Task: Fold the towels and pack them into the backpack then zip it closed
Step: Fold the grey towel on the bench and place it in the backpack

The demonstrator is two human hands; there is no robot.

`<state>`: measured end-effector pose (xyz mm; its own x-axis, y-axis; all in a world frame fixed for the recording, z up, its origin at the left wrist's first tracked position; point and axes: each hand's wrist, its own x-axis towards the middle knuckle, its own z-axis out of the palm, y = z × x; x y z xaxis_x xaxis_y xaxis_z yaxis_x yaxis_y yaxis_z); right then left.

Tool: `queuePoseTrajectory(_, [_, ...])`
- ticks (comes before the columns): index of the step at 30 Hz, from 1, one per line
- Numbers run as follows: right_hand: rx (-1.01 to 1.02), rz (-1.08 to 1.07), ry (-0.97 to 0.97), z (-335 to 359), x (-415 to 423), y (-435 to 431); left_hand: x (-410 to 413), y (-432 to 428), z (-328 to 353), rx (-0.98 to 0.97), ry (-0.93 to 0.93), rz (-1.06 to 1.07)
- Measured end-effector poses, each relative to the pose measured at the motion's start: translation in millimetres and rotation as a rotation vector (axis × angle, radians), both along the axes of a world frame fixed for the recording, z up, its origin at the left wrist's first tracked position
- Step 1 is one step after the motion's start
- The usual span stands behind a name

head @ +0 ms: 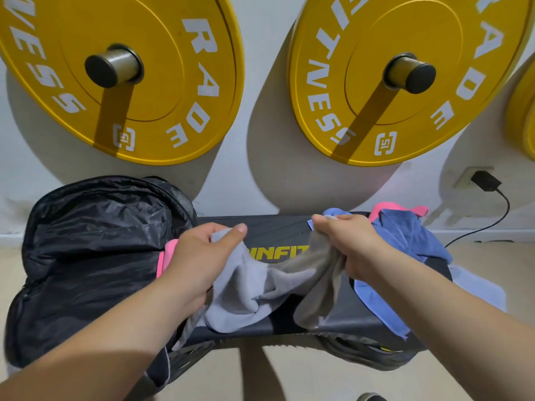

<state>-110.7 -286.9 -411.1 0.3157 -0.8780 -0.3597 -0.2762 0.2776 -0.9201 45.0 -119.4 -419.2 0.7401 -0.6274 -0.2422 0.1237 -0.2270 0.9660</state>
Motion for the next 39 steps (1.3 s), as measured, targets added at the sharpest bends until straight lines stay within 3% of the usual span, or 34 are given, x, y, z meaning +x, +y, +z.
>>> queuePoseTrajectory(4, [0.02, 0.251, -0.119, 14.1, 15.1, 38.6, -25.4, -8.9, -2.3, -0.053, -0.001, -0.092])
queuePoseTrajectory(11, [0.093, 0.252, -0.204, 16.5, 13.0, 36.6, -25.2, -9.0, -0.3, -0.128, 0.142, -0.187])
queuePoseTrajectory(17, [-0.319, 0.263, 0.017, 14.1, 13.1, 34.4, -20.6, -6.0, 7.2, -0.092, 0.045, -0.056])
queuePoseTrajectory(23, [0.056, 0.306, -0.139, 22.4, 15.2, 41.1, -30.7, -3.1, 8.9, -0.068, -0.048, -0.185])
queuePoseTrajectory(33, [0.078, 0.438, -0.322, 21.9, 13.6, 39.7, -28.3, -4.3, 11.3, -0.044, -0.074, -0.207])
queuePoseTrajectory(35, [0.032, 0.468, -0.341, 20.6, 10.4, 38.2, -26.4, -2.8, 12.3, -0.042, -0.046, -0.238])
queuePoseTrajectory(39, [-0.234, 0.526, -0.191, 14.9, 7.8, 40.3, -26.7, -0.4, 17.5, -0.066, -0.022, -0.321])
